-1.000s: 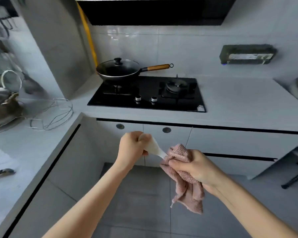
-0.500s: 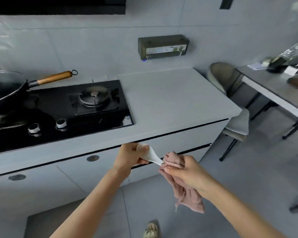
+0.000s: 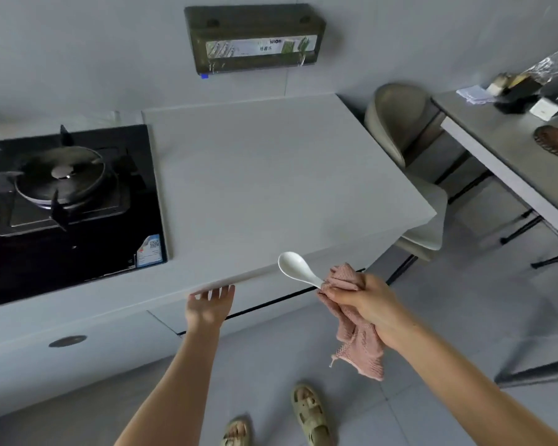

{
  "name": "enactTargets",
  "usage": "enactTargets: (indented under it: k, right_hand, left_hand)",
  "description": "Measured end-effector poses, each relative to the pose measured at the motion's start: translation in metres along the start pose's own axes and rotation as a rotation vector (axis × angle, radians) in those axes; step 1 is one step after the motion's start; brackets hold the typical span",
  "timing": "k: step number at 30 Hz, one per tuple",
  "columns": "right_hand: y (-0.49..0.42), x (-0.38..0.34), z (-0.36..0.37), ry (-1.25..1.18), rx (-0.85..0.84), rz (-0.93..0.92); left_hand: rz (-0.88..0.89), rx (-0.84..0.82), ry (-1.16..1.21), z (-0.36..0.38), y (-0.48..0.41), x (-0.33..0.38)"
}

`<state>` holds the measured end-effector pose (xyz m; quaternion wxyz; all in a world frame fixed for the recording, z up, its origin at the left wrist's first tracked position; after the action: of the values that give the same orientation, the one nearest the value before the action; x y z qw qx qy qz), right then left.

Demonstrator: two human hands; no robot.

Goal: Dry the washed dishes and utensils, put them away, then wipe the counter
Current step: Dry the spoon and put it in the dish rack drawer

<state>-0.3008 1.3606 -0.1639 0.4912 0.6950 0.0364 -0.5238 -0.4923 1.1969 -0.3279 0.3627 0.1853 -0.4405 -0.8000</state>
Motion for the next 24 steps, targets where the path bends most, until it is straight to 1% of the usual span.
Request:
enactTargets:
  k: [5,7,11,14,16,20,24]
  right_hand:
    - [-0.037,-0.023,-0.022,0.204,-0.118,-0.003]
    - [-0.050,-0.028,-0.028,0.303,-0.157,-0.037]
    - [-0.072,-0.028,-0.034,0.562,-0.213,-0.160]
    - [-0.082,-0.025,-0.033,0.675,-0.245,-0.204]
    - [-0.086,-0.021,-0.032,0.687,-0.263,-0.209]
    - [-0.090,-0.007,-0.023,0.742,-0.297,-0.219]
    - [-0.089,0.016,-0.010,0.868,-0.296,-0.185]
  left_hand:
    - [0.131,-0.055,0.236,-0.002,-0.016,-0.016]
    - [0.191,-0.055,0.229,-0.004,-0.018,-0.020]
    - [0.309,-0.005,0.093,-0.006,-0.014,-0.032]
    - [0.360,0.061,-0.076,-0.018,-0.012,-0.040]
    - [0.350,0.112,-0.239,-0.029,-0.009,-0.043]
    - [0.361,0.348,-0.539,-0.066,0.005,-0.046]
    - [0.274,0.398,-0.770,-0.109,0.041,-0.052]
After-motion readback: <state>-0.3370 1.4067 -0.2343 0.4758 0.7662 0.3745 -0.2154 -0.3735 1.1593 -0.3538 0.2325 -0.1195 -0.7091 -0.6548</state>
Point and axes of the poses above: each hand's wrist, its own y-axis away from the middle knuckle, its own z-axis out of the palm, x = y × z, the point moved 1 cm from there along -y, towards the middle knuckle, and after that the axes turned 3 degrees about z, right-handed, at the moved point
